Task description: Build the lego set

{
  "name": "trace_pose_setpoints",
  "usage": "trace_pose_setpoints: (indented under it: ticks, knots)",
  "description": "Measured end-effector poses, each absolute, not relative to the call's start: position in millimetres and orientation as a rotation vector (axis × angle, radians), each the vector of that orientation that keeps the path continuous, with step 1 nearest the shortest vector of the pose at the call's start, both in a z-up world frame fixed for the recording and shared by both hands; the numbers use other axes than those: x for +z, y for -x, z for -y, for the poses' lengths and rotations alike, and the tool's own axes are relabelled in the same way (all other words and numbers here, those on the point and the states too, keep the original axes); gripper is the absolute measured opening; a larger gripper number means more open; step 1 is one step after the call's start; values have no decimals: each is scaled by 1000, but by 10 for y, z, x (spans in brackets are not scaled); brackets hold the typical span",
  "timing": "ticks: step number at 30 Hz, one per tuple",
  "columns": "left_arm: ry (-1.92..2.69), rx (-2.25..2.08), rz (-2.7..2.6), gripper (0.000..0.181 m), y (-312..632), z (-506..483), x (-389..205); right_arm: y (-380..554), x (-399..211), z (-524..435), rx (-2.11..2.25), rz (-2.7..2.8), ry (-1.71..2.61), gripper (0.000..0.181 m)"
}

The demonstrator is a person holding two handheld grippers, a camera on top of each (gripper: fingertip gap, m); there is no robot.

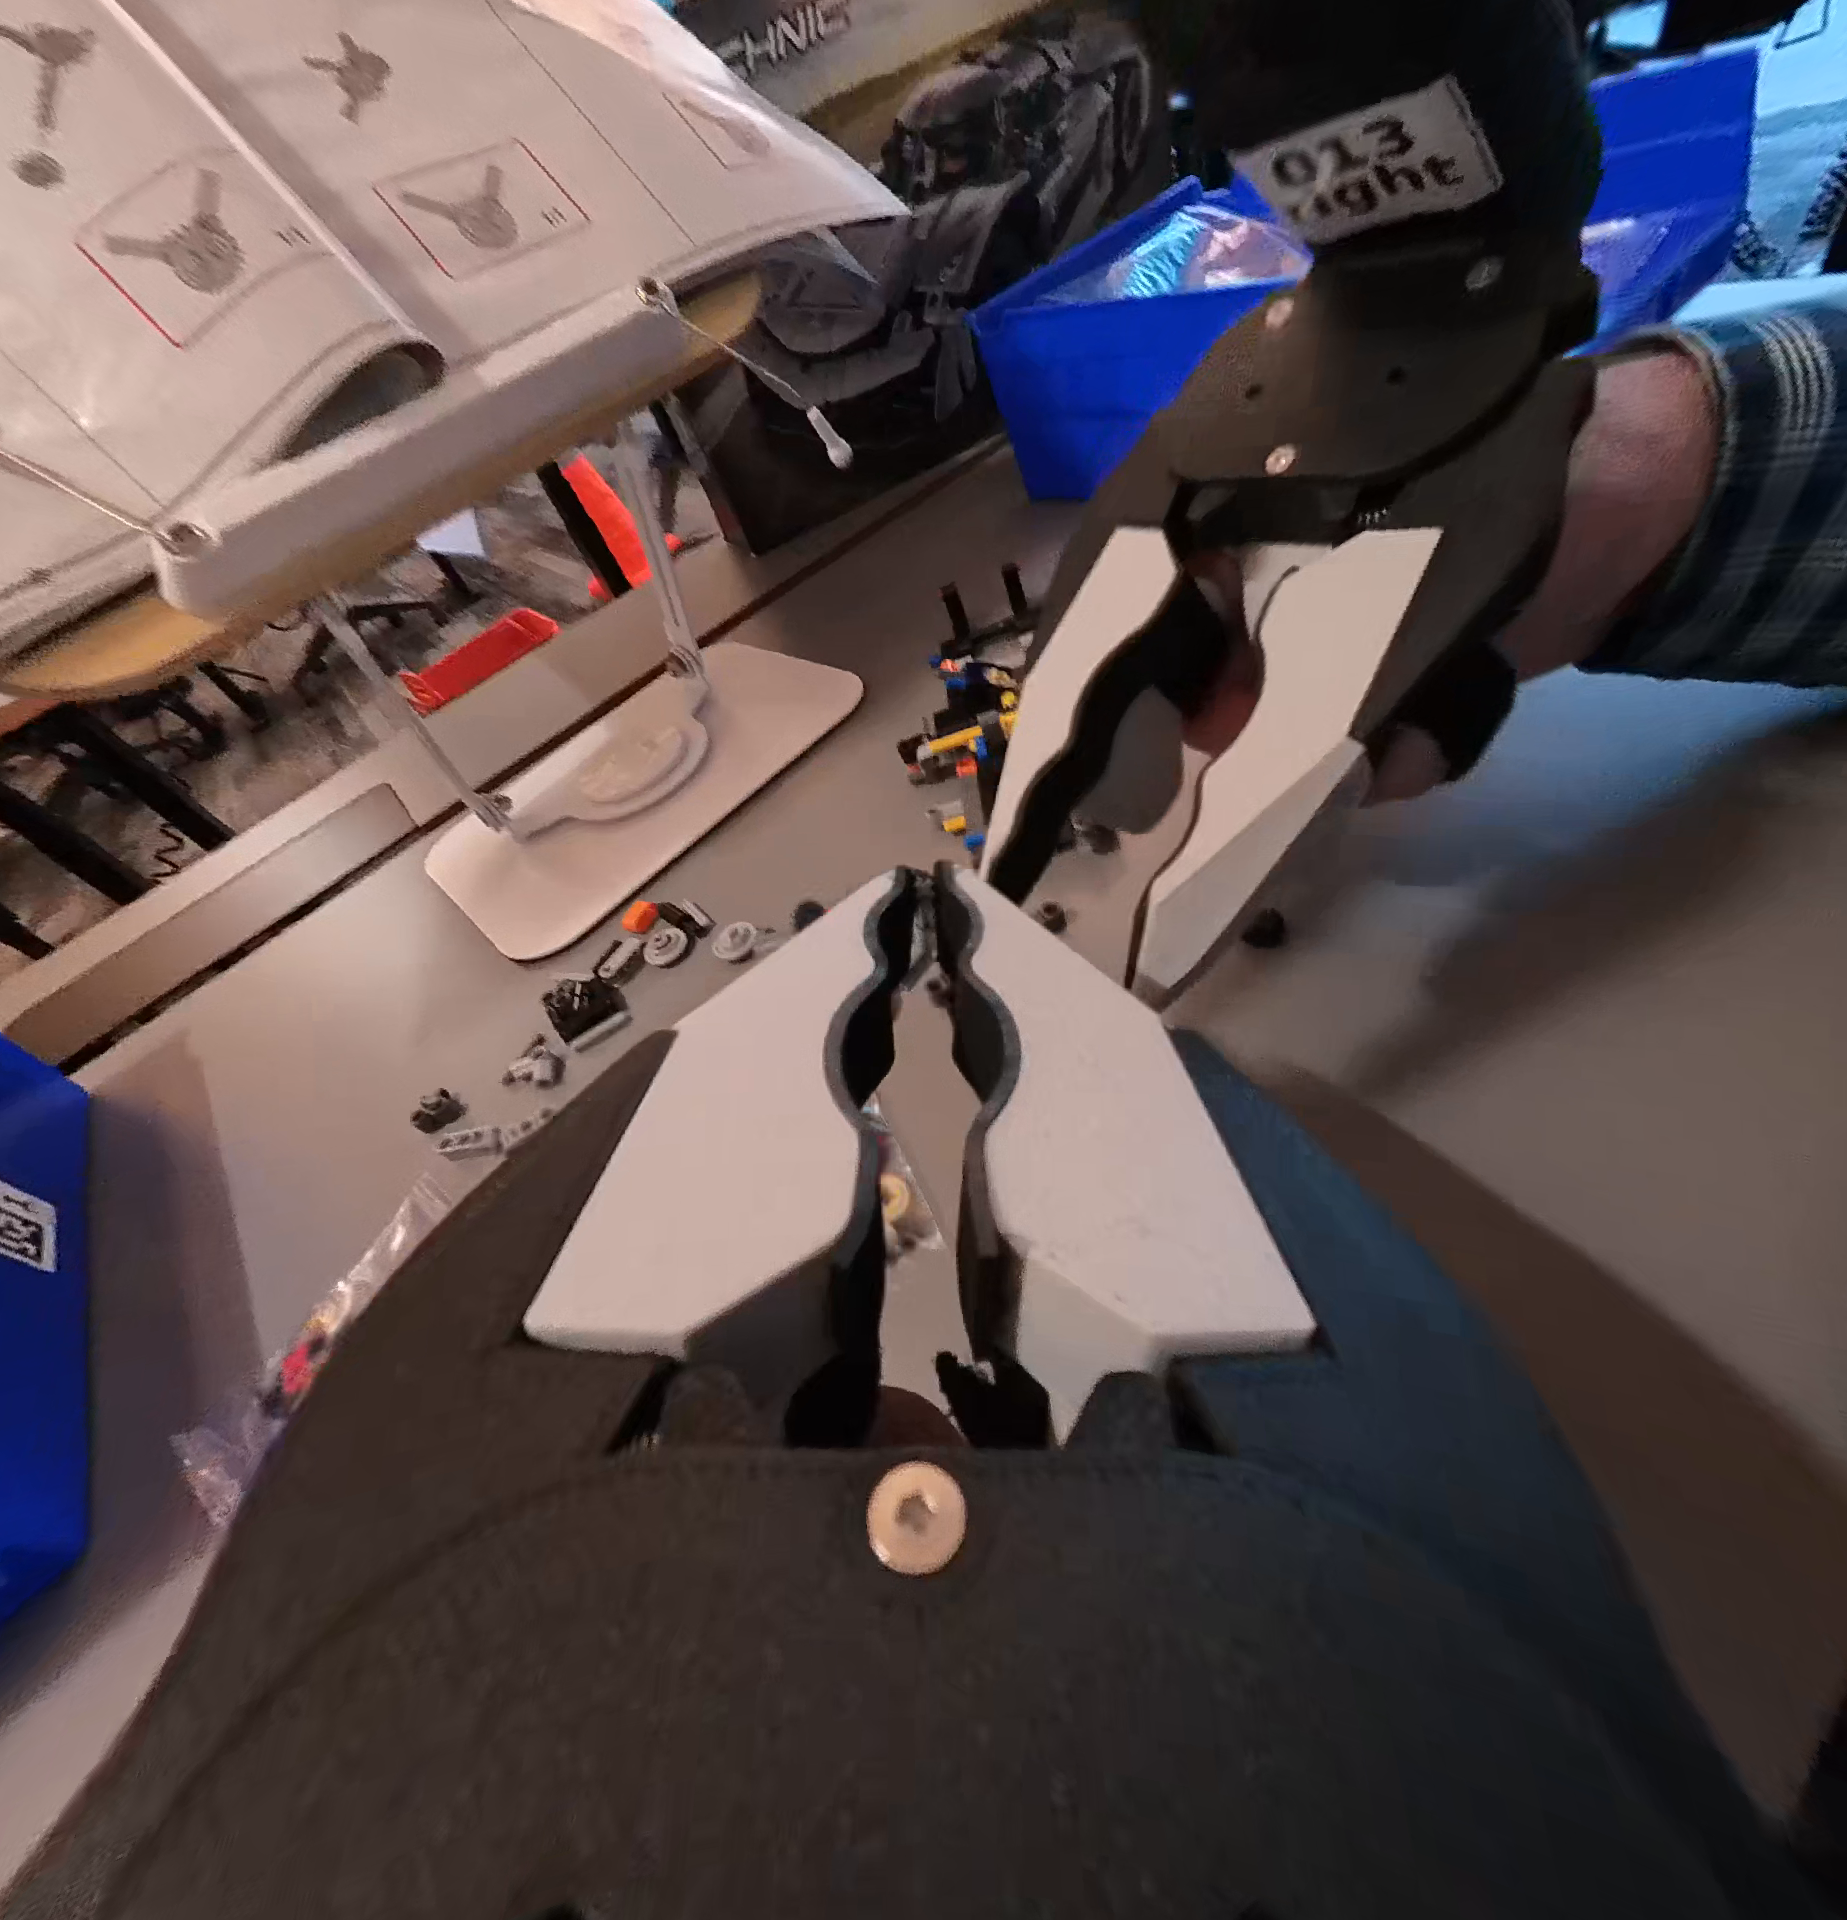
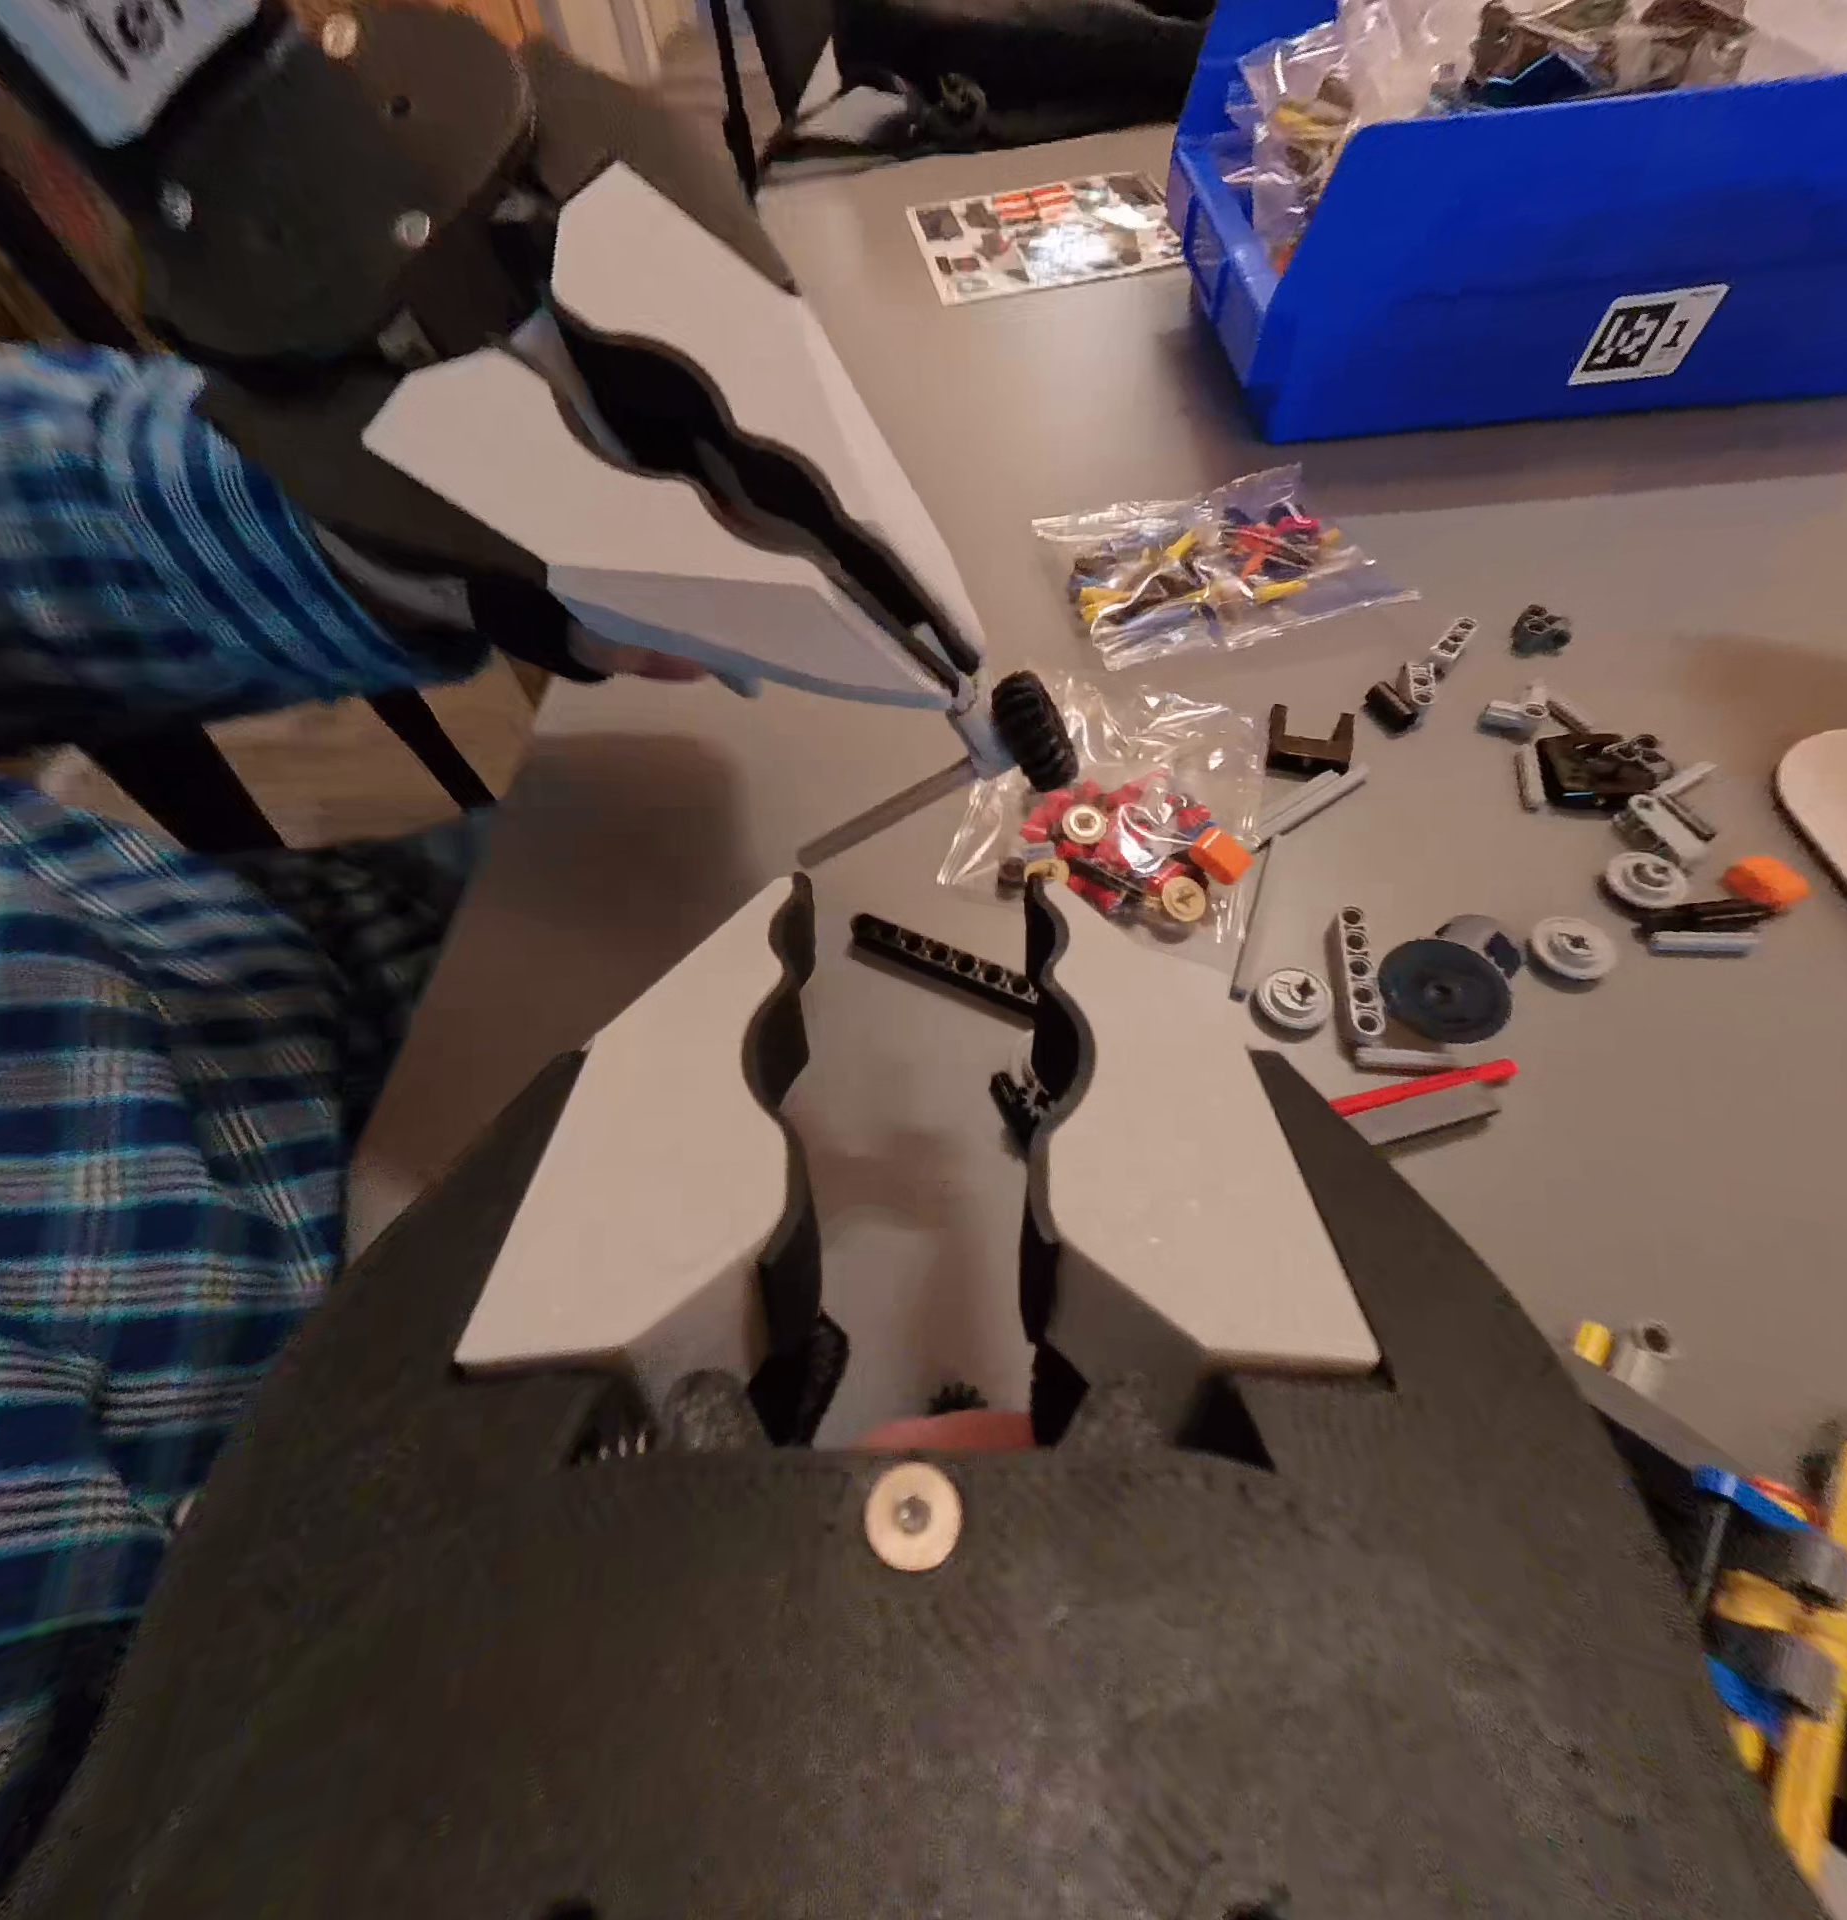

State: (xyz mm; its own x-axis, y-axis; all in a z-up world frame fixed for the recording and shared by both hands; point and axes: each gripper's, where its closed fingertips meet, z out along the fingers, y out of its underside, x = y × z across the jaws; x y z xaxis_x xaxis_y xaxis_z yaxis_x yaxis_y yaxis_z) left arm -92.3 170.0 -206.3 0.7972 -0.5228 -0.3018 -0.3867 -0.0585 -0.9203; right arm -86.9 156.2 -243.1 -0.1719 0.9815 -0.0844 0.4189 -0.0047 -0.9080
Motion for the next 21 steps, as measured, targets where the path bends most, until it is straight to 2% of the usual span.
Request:
trace_pose_setpoints:
  ticks: [10,16,21]
  knots:
    - [1552,11,-731,1,744,-1798,-1837,975,-2224,-1544,1449,1445,1585,34]
    - [1532,13,-689,1,716,-1825,-1787,987,-2171,-1625,1502,1342,1604,9]
    - [1518,28,-681,1,711,-1831,-1775,966,-2150,-1670,1534,1313,1601,5]
